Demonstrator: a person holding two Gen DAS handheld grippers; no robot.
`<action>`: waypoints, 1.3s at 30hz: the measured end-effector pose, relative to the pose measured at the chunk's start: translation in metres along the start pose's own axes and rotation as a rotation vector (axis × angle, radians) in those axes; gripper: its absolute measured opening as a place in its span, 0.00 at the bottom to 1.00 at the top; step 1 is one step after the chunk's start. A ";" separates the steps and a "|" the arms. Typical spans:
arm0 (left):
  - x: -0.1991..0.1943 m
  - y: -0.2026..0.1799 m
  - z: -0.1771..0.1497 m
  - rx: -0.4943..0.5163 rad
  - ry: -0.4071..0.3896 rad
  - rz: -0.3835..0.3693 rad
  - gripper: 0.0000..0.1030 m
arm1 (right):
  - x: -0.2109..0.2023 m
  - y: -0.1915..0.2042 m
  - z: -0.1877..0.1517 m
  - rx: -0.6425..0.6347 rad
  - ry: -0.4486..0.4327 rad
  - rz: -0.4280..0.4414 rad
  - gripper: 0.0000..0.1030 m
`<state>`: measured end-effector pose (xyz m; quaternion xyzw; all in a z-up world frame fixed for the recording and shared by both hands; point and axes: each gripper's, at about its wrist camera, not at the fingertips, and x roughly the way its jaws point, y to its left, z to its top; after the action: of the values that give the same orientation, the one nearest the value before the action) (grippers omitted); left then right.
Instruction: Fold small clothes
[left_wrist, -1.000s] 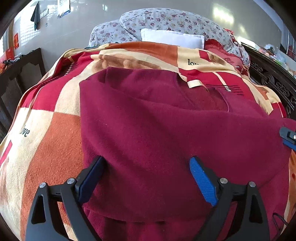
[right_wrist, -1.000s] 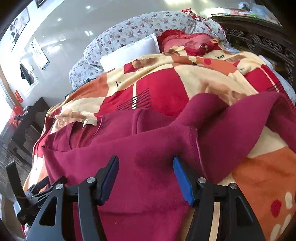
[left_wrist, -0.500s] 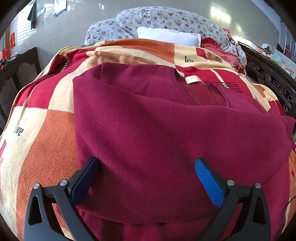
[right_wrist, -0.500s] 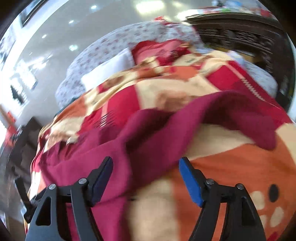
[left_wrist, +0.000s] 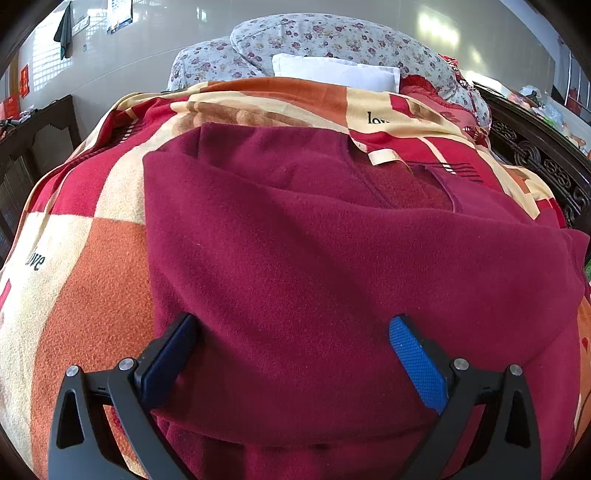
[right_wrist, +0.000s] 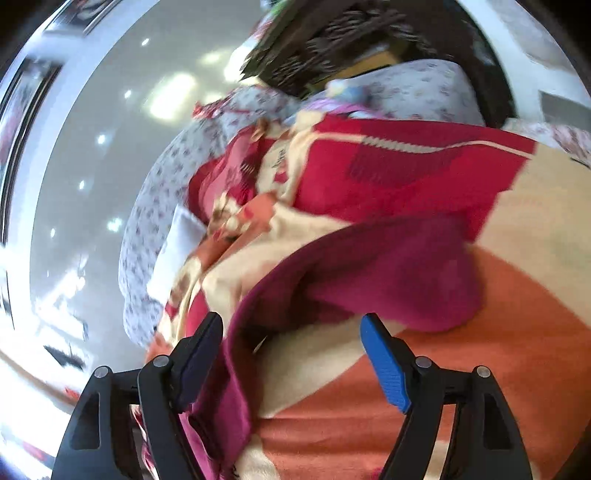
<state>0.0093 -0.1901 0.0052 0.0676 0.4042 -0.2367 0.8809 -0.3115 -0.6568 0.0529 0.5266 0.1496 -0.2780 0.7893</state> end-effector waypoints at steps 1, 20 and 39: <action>0.000 0.000 0.000 0.000 0.000 0.000 1.00 | -0.002 -0.004 0.003 0.006 -0.008 -0.010 0.79; 0.001 -0.001 -0.001 0.003 0.000 0.003 1.00 | -0.003 -0.029 0.040 -0.183 -0.039 -0.266 0.79; 0.002 0.000 -0.002 0.002 -0.001 0.000 1.00 | 0.077 0.010 0.046 0.029 0.195 -0.070 0.10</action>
<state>0.0091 -0.1907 0.0022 0.0684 0.4035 -0.2372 0.8811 -0.2470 -0.7181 0.0380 0.5571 0.2397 -0.2549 0.7531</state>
